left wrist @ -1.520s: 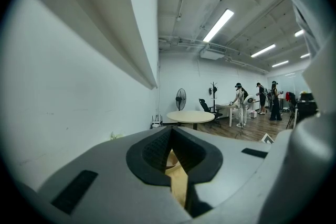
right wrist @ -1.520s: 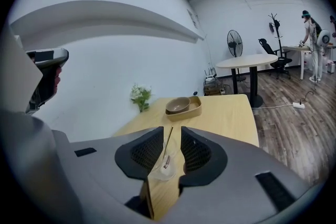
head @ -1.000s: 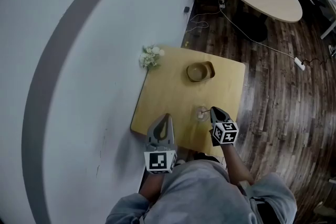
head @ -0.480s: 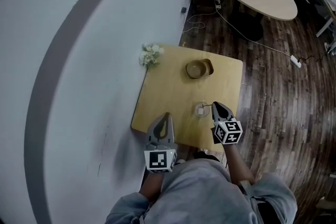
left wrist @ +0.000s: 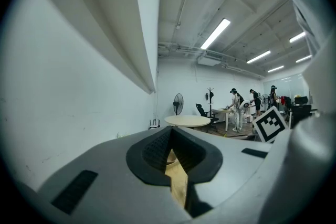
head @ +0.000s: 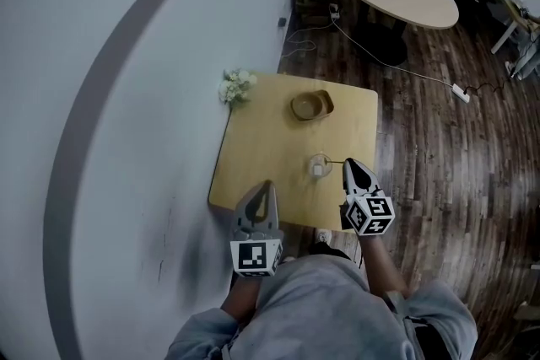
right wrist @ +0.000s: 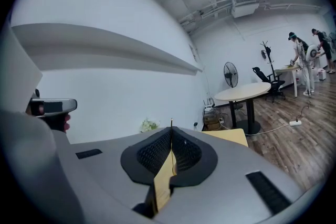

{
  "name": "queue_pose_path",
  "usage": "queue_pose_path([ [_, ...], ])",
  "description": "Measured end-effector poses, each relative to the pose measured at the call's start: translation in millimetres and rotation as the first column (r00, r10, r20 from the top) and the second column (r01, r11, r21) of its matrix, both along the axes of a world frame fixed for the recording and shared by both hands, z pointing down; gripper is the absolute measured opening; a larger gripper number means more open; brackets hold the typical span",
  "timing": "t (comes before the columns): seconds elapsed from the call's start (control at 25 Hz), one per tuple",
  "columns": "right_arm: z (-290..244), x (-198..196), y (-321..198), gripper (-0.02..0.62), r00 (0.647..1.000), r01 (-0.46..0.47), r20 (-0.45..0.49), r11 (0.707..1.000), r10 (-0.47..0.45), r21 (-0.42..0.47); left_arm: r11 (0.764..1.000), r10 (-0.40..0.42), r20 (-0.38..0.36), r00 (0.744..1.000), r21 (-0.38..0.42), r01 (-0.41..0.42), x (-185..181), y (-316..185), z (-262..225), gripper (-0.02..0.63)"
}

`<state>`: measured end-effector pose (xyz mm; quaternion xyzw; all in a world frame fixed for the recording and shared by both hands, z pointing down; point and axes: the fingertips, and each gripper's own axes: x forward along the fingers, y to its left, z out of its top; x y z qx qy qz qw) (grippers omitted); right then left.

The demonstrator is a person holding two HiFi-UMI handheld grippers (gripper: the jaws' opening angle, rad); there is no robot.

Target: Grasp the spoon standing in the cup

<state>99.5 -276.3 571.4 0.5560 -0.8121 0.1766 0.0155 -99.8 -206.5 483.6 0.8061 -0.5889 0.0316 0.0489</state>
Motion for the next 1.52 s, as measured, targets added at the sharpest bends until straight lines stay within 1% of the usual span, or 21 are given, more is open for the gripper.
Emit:
queue_pose_path([
  [0.12, -20.6, 1.8, 16.3, 0.003, 0.999, -0.035, 0.017, 0.999, 0.034, 0.038, 1.0, 0.02, -0.007, 1.0, 0.01, -0.02, 0.4, 12.1, -3.2, 0.002],
  [0.32, -49.0, 2.7, 45.6, 0.003, 0.997, -0.069, 0.032, 0.993, 0.066, 0.096, 0.998, 0.062, -0.018, 0.998, 0.031, -0.062, 6.1, 32.6, -7.5, 0.002],
  [0.56, -75.8, 2.8, 87.5, 0.003, 0.991, -0.126, 0.059, 0.98, 0.119, 0.154, 0.993, 0.11, -0.033, 0.993, 0.047, -0.108, 7.1, 65.6, -11.3, 0.002],
  [0.88, -112.0, -3.6, 148.1, 0.003, 0.984, -0.168, 0.093, 0.96, 0.151, 0.225, 0.992, 0.125, -0.043, 0.991, 0.038, -0.124, -6.8, 106.9, -3.8, 0.002],
  [1.16, -127.4, -8.5, 178.1, 0.002, 0.984, -0.165, 0.108, 0.953, 0.142, 0.254, 0.989, 0.136, -0.049, 0.99, 0.056, -0.133, -4.5, 128.6, -8.2, 0.002],
  [1.4, -139.4, -8.0, 177.7, 0.002, 0.99, -0.114, 0.107, 0.954, 0.087, 0.277, 0.993, 0.101, -0.044, 0.994, 0.071, -0.097, 3.0, 131.9, -19.9, 0.002],
  [1.52, -148.3, -0.8, 179.5, 0.002, 0.992, -0.099, 0.11, 0.951, 0.07, 0.293, 0.993, 0.093, -0.047, 0.995, 0.076, -0.089, 11.9, 134.1, -26.0, 0.002],
])
